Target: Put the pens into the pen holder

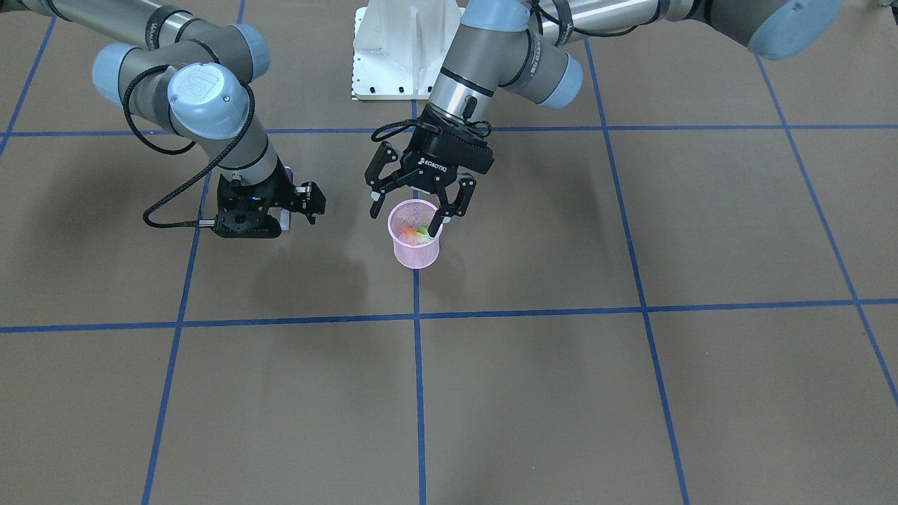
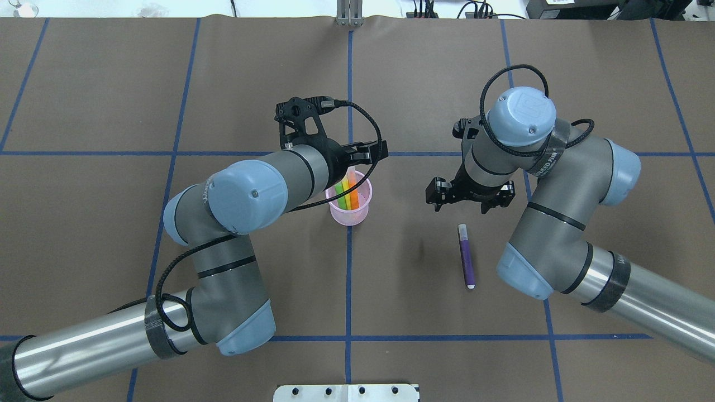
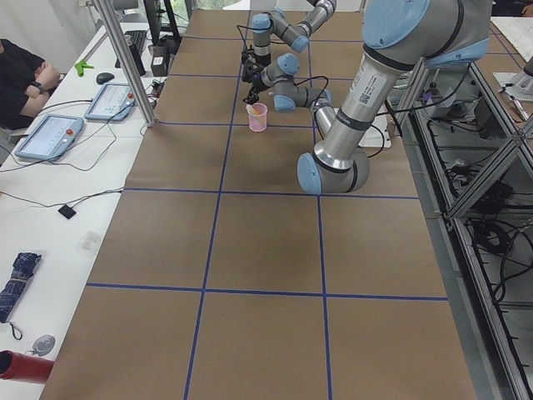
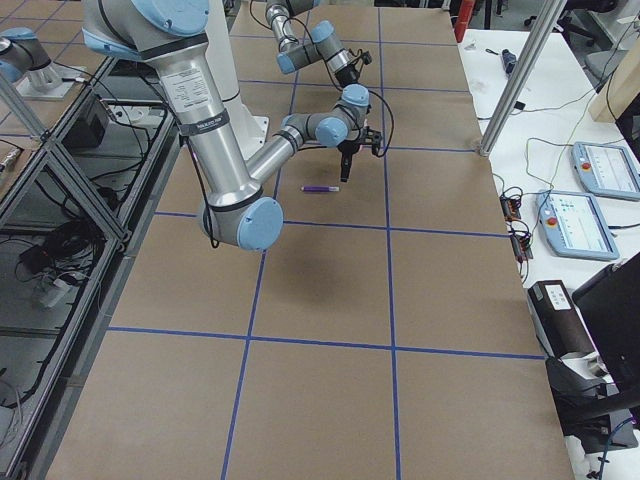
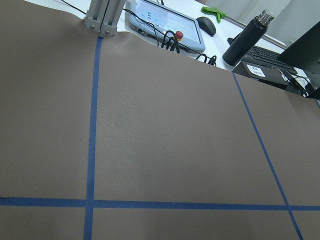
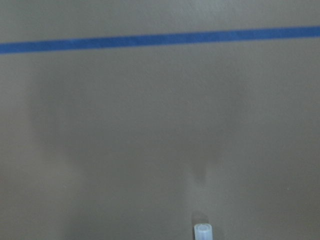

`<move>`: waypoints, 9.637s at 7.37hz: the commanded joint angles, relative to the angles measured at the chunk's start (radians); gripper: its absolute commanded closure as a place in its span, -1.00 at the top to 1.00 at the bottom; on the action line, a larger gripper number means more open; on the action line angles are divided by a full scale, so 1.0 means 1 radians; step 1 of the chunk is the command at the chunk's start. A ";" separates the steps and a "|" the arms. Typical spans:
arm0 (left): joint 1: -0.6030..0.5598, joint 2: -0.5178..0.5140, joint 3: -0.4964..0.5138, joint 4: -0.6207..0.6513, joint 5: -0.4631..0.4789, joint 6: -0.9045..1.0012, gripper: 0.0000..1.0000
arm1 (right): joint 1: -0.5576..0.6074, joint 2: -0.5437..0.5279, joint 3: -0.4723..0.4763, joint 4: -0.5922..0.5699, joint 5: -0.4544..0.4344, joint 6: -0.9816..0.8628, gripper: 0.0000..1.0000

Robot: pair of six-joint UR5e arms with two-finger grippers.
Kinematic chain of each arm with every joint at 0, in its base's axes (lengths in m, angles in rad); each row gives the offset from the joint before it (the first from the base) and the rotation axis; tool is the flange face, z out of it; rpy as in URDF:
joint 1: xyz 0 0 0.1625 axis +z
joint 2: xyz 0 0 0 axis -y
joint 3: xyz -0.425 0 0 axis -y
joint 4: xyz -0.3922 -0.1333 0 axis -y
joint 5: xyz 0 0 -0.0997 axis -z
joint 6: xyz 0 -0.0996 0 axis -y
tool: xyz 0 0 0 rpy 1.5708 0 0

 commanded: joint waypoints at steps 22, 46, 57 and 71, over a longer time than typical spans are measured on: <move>-0.343 0.095 0.016 0.086 -0.389 0.290 0.86 | -0.083 -0.056 -0.025 0.004 0.001 -0.015 -0.60; -0.726 0.350 0.146 0.202 -0.915 0.782 0.98 | -0.328 0.220 0.023 0.208 -1.069 0.007 -1.00; -0.723 0.348 0.165 0.191 -0.912 0.784 0.98 | -0.351 0.220 -0.029 0.240 -1.072 0.007 -0.54; -0.947 0.311 0.163 0.724 -0.888 1.233 0.98 | 0.381 -0.031 0.153 -0.120 0.075 -0.679 0.98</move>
